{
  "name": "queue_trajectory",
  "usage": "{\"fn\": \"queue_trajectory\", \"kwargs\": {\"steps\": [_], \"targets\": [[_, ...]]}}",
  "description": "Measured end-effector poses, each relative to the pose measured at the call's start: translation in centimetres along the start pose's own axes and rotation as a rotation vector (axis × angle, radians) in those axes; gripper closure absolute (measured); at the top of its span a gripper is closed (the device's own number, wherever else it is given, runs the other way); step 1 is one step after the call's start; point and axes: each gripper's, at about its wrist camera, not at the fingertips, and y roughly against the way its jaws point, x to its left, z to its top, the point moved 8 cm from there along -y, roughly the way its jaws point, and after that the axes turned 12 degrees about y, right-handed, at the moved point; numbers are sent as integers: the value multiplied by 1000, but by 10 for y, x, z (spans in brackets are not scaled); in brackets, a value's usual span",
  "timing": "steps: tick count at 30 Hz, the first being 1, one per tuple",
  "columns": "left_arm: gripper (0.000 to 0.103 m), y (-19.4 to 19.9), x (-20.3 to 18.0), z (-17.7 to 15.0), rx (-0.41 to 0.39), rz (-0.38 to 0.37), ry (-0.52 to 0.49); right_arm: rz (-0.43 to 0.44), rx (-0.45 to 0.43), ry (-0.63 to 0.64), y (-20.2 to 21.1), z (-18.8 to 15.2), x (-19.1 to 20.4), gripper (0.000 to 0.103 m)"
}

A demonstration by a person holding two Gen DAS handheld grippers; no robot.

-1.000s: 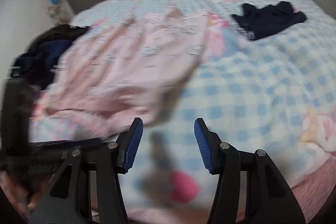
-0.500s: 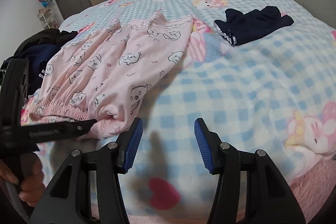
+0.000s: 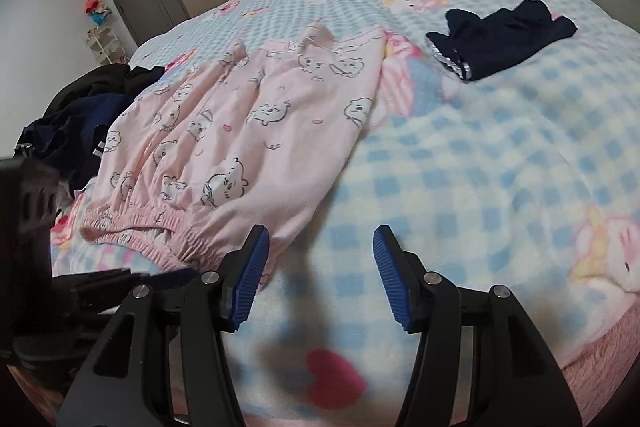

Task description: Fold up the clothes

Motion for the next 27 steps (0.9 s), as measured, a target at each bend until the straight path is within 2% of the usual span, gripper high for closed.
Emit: {"fn": "queue_trajectory", "kwargs": {"steps": [3,6,7,10,13,18,21,23,25,27], "targets": [[65,20,10,6,-49,-40,46,20,-36,47,3,6,13,46],[64,33,30,17,-93,-19,106,64,-60,118,1,8,33,42],[64,36,38,21,-108,2,126,54,-50,142,-2,7,37,42],[64,49,61,30,-153,53,188,-46,35,213,-21,-6,40,43],[64,61,79,34,-199,84,233,-113,61,124,-23,-8,15,44],[62,77,103,33,-246,126,248,-195,-6,-57,4,-4,-32,44],[62,85,117,31,-263,139,261,-88,-75,-86,19,3,-24,44],[62,93,126,31,-306,200,260,-16,-108,-8,22,10,1,43],[62,102,134,32,-354,269,258,14,-87,119,11,13,34,41],[62,111,143,34,-388,317,262,-6,-27,197,-9,8,53,41]]}}
